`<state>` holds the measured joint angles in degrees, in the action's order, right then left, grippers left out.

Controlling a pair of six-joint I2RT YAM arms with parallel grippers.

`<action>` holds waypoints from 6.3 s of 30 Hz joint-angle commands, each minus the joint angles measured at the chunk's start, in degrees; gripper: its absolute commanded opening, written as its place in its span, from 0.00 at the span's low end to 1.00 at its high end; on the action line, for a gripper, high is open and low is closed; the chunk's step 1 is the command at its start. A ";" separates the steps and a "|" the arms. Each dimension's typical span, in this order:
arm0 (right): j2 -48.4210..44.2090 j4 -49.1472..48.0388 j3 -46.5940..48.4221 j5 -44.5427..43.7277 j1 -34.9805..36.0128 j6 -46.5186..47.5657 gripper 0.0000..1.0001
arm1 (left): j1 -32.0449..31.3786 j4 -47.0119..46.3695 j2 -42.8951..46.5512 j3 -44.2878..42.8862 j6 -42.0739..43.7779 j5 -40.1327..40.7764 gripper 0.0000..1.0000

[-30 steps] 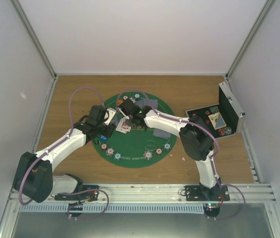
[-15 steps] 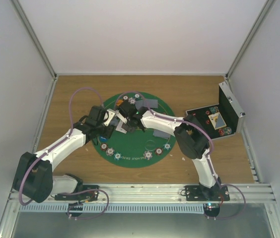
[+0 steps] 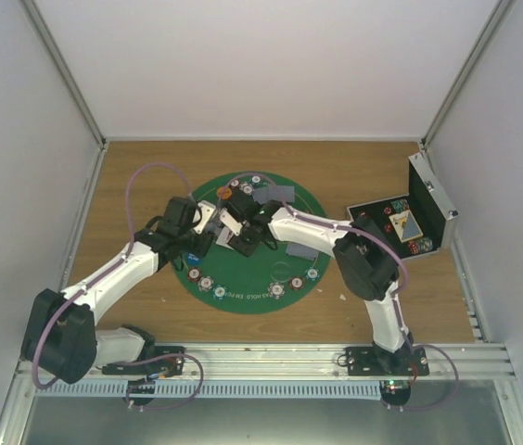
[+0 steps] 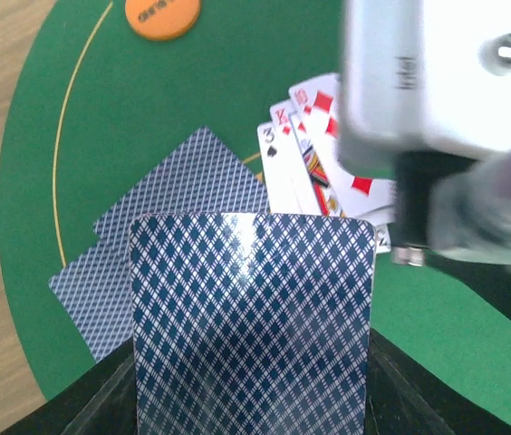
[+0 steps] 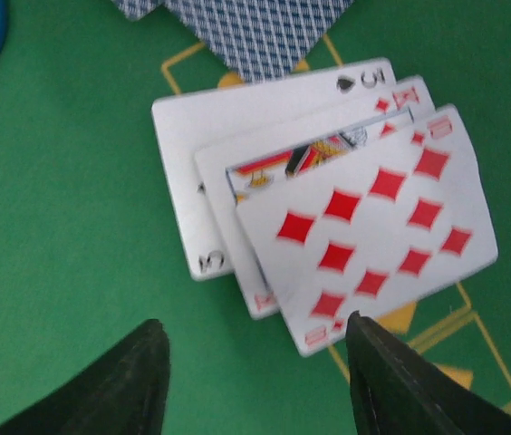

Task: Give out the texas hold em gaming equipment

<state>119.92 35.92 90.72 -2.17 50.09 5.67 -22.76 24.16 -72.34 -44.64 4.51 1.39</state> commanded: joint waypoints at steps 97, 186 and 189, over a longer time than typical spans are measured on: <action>-9.24 0.47 -8.13 4.30 -17.80 -12.45 0.54 | 9.78 -3.76 2.69 1.46 -4.33 2.22 0.55; -16.54 1.98 -15.19 43.29 -14.81 -10.52 0.75 | -17.41 -8.56 -0.06 4.13 4.72 -12.90 0.56; -14.84 3.98 -13.78 43.05 -14.39 -8.59 0.73 | -17.75 -8.52 -0.30 4.12 4.78 -12.45 0.56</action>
<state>103.07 36.73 74.28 39.79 35.29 -5.98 -39.70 18.39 -72.14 -40.91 8.43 -11.81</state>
